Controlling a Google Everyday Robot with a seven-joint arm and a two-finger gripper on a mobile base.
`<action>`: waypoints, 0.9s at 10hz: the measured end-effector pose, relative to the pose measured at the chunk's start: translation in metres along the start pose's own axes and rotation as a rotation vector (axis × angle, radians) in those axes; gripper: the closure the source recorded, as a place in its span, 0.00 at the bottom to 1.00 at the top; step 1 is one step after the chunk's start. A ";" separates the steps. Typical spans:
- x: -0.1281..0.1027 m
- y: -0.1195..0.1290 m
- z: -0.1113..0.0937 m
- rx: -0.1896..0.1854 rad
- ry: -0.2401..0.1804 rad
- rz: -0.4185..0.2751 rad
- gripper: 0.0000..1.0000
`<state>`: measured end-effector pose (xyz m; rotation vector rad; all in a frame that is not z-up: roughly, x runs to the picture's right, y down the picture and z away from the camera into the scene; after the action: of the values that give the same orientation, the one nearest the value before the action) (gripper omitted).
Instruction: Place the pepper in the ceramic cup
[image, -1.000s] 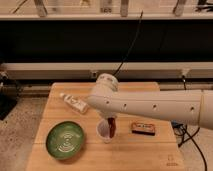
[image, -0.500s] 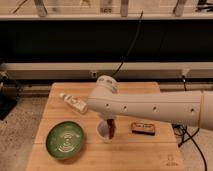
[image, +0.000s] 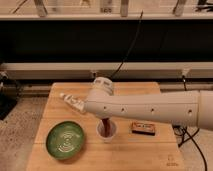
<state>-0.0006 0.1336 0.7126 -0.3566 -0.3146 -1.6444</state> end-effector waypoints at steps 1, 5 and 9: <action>0.004 -0.002 0.000 0.010 0.016 -0.004 1.00; 0.011 0.000 0.002 0.025 0.059 -0.005 0.74; 0.010 0.005 0.005 0.040 0.077 0.004 0.34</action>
<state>0.0037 0.1256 0.7211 -0.2624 -0.2881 -1.6412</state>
